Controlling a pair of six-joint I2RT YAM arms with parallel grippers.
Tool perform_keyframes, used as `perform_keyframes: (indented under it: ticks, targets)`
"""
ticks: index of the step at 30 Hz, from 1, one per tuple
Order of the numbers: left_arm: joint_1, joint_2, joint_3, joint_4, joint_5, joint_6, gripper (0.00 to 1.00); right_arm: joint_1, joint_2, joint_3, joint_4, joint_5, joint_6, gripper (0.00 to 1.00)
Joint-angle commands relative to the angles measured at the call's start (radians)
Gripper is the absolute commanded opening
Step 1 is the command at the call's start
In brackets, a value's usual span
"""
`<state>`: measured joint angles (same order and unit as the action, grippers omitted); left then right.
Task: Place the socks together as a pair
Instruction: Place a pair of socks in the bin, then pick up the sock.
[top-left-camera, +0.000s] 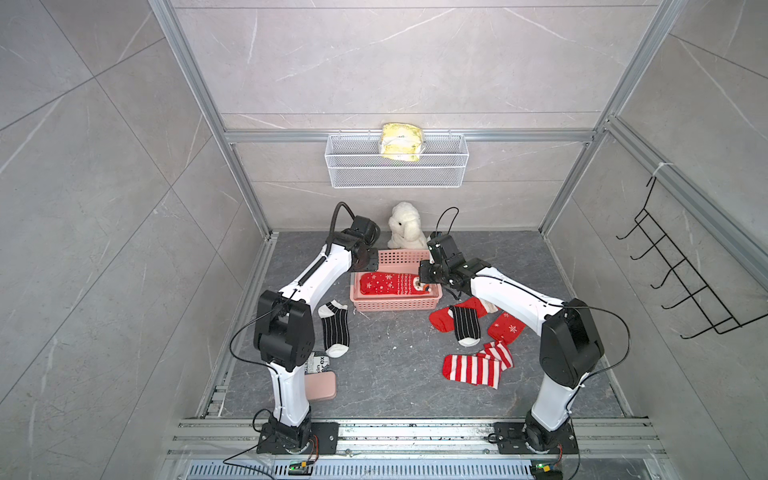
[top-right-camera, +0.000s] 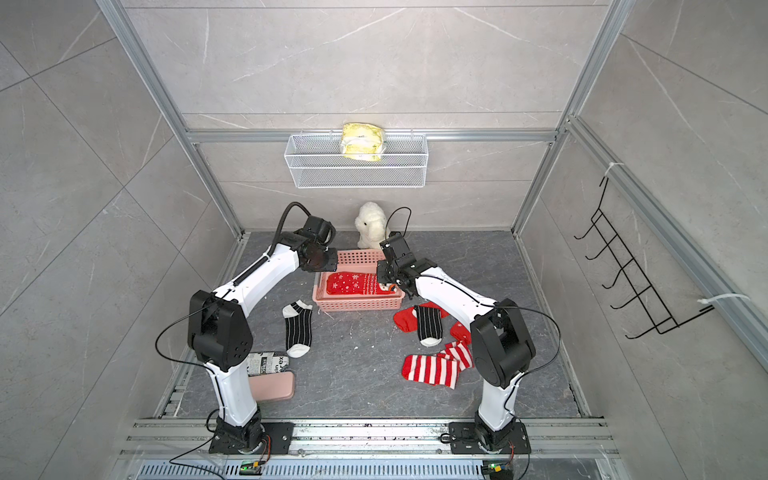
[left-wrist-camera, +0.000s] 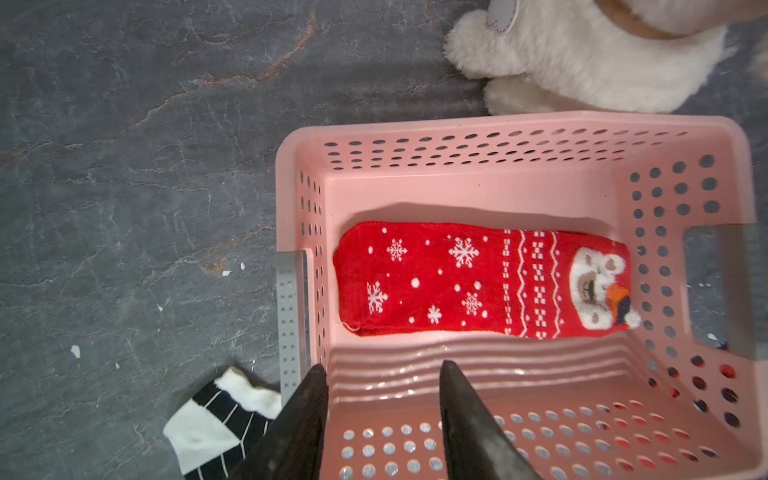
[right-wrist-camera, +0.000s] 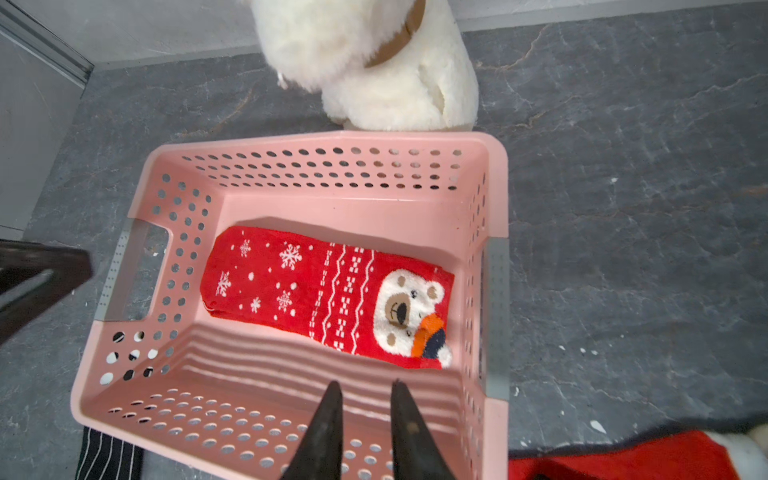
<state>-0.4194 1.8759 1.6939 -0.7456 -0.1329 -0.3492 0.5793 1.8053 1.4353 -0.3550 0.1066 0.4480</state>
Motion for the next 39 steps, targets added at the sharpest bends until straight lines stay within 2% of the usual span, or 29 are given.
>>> perform_keyframes:
  ticks: [1, 12, 15, 23, 25, 27, 31, 33, 34, 37, 39]
  targets:
    - [-0.004, -0.147, -0.066, 0.028, 0.028, -0.037, 0.47, -0.002, -0.116, -0.056, 0.003, -0.005, 0.019, 0.24]
    - [-0.001, -0.622, -0.537, 0.215, 0.062, -0.099, 0.53, -0.001, -0.501, -0.380, -0.007, -0.037, 0.100, 0.25]
    - [-0.001, -0.725, -0.646, 0.232, 0.137, -0.120, 0.54, 0.000, -0.590, -0.455, -0.048, -0.038, 0.136, 0.25]
    - [-0.011, -0.859, -0.867, 0.276, 0.301, -0.300, 0.54, 0.001, -0.811, -0.655, -0.176, -0.027, 0.247, 0.26]
    - [-0.039, -0.869, -0.937, 0.336, 0.340, -0.352, 0.54, 0.001, -0.849, -0.688, -0.225, -0.019, 0.269, 0.26]
    - [-0.110, -0.871, -0.993, 0.404, 0.344, -0.381, 0.54, 0.001, -0.886, -0.715, -0.290, -0.017, 0.291, 0.26]
    - [-0.273, -0.852, -1.014, 0.388, 0.220, -0.427, 0.57, 0.001, -0.958, -0.753, -0.400, 0.003, 0.324, 0.31]
    - [-0.360, -0.857, -1.046, 0.428, 0.137, -0.451, 0.63, 0.000, -1.003, -0.785, -0.432, 0.025, 0.346, 0.40]
    - [-0.386, -0.862, -1.065, 0.452, 0.107, -0.457, 0.70, -0.001, -1.020, -0.800, -0.444, 0.034, 0.356, 0.44]
    - [-0.392, -0.895, -1.109, 0.470, 0.063, -0.488, 0.99, 0.001, -1.064, -0.852, -0.444, 0.045, 0.392, 0.49]
    - [-0.392, -0.936, -1.105, 0.415, 0.003, -0.491, 1.00, 0.001, -1.070, -0.888, -0.436, 0.045, 0.413, 0.52]
